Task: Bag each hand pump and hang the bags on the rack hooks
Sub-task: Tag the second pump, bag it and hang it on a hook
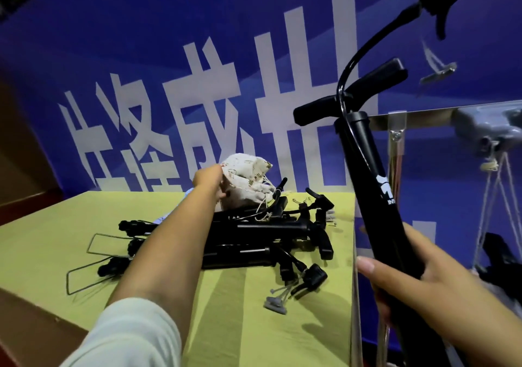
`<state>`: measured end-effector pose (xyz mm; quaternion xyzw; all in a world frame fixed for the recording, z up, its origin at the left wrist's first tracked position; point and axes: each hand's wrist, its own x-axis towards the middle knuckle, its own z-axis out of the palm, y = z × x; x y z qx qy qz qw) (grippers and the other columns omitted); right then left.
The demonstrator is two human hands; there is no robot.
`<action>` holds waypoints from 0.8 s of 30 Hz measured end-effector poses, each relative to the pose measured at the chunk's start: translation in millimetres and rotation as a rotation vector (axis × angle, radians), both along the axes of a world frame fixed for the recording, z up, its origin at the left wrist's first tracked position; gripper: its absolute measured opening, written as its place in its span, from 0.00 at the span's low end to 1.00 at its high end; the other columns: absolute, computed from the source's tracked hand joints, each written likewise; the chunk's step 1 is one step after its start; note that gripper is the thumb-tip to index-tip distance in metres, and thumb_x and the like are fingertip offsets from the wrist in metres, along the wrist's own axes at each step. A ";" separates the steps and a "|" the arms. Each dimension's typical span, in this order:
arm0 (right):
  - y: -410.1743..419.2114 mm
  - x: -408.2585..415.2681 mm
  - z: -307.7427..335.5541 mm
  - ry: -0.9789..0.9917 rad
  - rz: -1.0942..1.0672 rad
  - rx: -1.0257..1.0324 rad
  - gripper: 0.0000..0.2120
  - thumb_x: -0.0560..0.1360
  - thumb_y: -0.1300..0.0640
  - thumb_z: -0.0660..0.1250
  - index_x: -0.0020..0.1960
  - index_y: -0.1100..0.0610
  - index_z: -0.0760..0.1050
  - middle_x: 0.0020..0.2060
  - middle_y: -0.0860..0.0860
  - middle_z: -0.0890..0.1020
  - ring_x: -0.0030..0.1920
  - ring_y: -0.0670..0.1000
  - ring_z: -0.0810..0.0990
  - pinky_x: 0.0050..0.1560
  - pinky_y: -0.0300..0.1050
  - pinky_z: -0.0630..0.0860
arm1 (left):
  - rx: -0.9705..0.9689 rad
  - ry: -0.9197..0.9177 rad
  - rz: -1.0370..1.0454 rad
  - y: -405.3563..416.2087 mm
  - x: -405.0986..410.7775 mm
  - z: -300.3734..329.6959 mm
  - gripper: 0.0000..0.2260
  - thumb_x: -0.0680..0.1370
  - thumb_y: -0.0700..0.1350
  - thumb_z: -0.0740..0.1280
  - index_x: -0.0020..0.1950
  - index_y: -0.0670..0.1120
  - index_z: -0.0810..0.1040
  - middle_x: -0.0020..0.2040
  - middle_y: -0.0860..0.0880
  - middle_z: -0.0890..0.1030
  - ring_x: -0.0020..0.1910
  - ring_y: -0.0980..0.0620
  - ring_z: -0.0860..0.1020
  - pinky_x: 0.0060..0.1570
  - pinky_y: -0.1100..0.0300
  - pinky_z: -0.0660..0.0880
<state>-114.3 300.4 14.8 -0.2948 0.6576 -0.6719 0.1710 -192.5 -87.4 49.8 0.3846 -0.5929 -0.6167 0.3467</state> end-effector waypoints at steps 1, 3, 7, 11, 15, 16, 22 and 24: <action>1.2 2.3 1.1 0.002 -0.007 -0.001 0.20 0.54 0.41 0.74 0.44 0.37 0.75 0.25 0.56 0.77 0.27 0.54 0.78 0.30 0.43 0.75 | -0.025 0.015 0.001 1.5 4.4 6.6 0.08 0.74 0.34 0.61 0.52 0.40 0.73 0.35 0.41 0.75 0.33 0.46 0.74 0.34 0.52 0.76; 3.7 6.0 3.8 -0.004 0.000 -0.001 0.17 0.54 0.44 0.73 0.42 0.37 0.75 0.25 0.57 0.77 0.27 0.55 0.78 0.30 0.44 0.75 | -0.158 0.031 0.036 -2.9 9.7 19.3 0.05 0.77 0.39 0.63 0.52 0.43 0.76 0.37 0.44 0.75 0.34 0.47 0.74 0.38 0.53 0.76; 8.4 9.4 5.0 0.001 0.001 -0.008 0.27 0.47 0.34 0.76 0.43 0.39 0.76 0.26 0.57 0.78 0.28 0.56 0.79 0.29 0.43 0.75 | -0.708 -0.356 0.058 -8.7 11.9 40.4 0.05 0.77 0.41 0.64 0.47 0.41 0.78 0.48 0.41 0.80 0.48 0.40 0.78 0.46 0.54 0.74; 8.2 9.6 3.8 -0.022 0.011 -0.029 0.25 0.50 0.38 0.75 0.46 0.40 0.76 0.26 0.57 0.78 0.27 0.55 0.78 0.30 0.43 0.75 | -1.250 -0.803 -0.150 9.3 5.6 26.3 0.24 0.73 0.41 0.67 0.69 0.50 0.70 0.72 0.42 0.62 0.69 0.38 0.64 0.65 0.41 0.66; 8.0 3.6 -2.2 -0.057 0.041 -0.034 0.35 0.39 0.33 0.78 0.45 0.38 0.77 0.26 0.55 0.76 0.28 0.56 0.78 0.31 0.45 0.75 | -1.553 -1.388 -0.393 16.7 -6.4 3.4 0.25 0.73 0.48 0.70 0.68 0.60 0.69 0.77 0.46 0.49 0.76 0.37 0.43 0.65 0.25 0.44; 8.2 1.7 -3.8 -0.064 0.039 -0.031 0.36 0.38 0.33 0.78 0.46 0.38 0.77 0.26 0.56 0.76 0.28 0.56 0.78 0.31 0.45 0.75 | -1.480 -1.421 -0.344 14.6 -9.2 4.0 0.21 0.73 0.47 0.69 0.66 0.55 0.72 0.74 0.44 0.57 0.75 0.37 0.50 0.65 0.25 0.49; 10.1 -3.0 -4.6 -0.070 0.020 -0.041 0.37 0.37 0.33 0.78 0.46 0.37 0.78 0.27 0.57 0.78 0.28 0.57 0.79 0.31 0.45 0.77 | -0.924 -0.696 0.065 -2.8 -2.9 27.9 0.13 0.78 0.37 0.58 0.62 0.37 0.70 0.61 0.36 0.74 0.57 0.36 0.74 0.51 0.47 0.72; 10.3 -2.8 -5.2 -0.073 -0.001 -0.035 0.37 0.36 0.33 0.78 0.44 0.38 0.78 0.27 0.56 0.78 0.28 0.56 0.80 0.31 0.44 0.77 | -0.718 -0.431 0.168 -8.2 1.1 41.9 0.14 0.79 0.37 0.57 0.64 0.36 0.68 0.63 0.35 0.73 0.60 0.35 0.73 0.55 0.46 0.71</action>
